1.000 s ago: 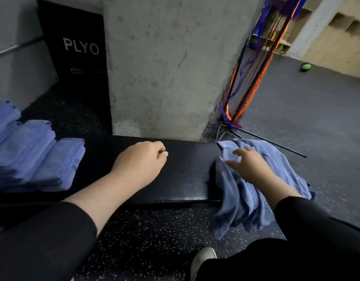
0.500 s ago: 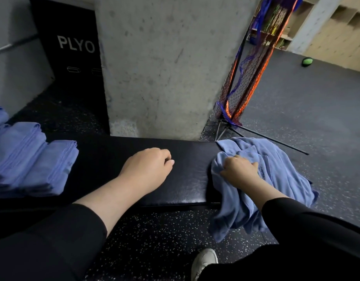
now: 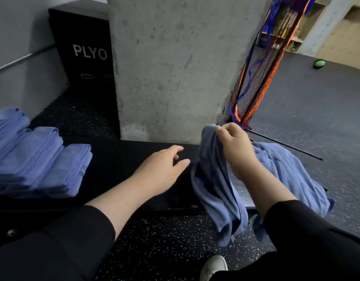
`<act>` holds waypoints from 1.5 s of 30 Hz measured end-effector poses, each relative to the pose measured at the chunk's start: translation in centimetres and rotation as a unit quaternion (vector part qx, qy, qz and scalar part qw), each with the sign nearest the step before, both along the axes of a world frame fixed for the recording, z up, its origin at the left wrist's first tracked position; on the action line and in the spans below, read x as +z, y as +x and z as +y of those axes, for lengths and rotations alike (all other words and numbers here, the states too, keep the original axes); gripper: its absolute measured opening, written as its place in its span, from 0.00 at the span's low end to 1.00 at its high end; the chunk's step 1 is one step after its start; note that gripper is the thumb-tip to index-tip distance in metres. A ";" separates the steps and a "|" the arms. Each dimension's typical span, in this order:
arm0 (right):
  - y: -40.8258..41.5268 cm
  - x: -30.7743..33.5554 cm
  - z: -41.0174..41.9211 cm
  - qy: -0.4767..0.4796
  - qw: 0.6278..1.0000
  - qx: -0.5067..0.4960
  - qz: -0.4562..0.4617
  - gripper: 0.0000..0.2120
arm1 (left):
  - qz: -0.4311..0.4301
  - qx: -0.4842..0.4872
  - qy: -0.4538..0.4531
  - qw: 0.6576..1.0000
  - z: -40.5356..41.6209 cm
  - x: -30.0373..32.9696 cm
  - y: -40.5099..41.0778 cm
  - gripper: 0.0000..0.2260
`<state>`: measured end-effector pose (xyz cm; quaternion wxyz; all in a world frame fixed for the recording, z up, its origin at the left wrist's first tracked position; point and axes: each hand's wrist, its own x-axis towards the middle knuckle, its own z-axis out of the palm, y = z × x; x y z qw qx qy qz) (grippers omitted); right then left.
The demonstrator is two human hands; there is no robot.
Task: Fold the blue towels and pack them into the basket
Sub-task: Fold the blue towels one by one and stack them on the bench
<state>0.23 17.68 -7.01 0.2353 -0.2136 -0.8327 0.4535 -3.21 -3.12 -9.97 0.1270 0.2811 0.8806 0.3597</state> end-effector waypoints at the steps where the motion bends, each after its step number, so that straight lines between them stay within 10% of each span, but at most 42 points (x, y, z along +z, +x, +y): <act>1: -0.4 -0.1 -0.9 -0.042 0.999 0.012 0.000 0.14 | -0.027 0.008 0.022 0.999 0.1 0.0 -0.1 0.26; 6: -2.0 0.0 -4.5 -0.327 0.942 0.077 0.023 0.12 | -0.107 0.076 0.130 0.983 -0.7 0.0 -1.9 0.31; 13: -3.2 -0.6 -5.3 -0.363 0.911 0.192 -0.043 0.26 | -0.116 0.089 0.144 0.979 -3.3 -1.1 -4.0 0.10; 16: -3.3 -0.7 -5.0 -0.327 0.933 0.151 -0.015 0.10 | -0.116 0.116 0.179 0.970 -4.0 -1.1 -4.3 0.15; 25: -2.0 -1.1 -4.0 -0.254 0.938 0.216 -0.093 0.10 | -0.098 0.107 0.216 0.966 -3.9 1.2 -4.7 0.13; 33: -1.3 -0.8 -1.1 0.170 0.962 0.142 -0.161 0.11 | -0.052 0.060 -0.087 0.993 -8.4 1.8 -6.8 0.11; 39: -1.4 -0.6 -0.5 0.222 0.942 0.082 -0.237 0.18 | 0.063 0.173 -0.129 0.974 -10.8 1.0 -9.1 0.14; 42: -1.8 -0.7 -1.4 0.043 0.972 0.087 -0.213 0.16 | 0.070 0.232 -0.150 0.959 -10.9 0.5 -9.7 0.17; 45: -2.8 -0.9 -2.3 -0.196 0.963 0.076 -0.168 0.09 | -0.102 0.270 0.000 0.957 -10.2 0.5 -9.9 0.14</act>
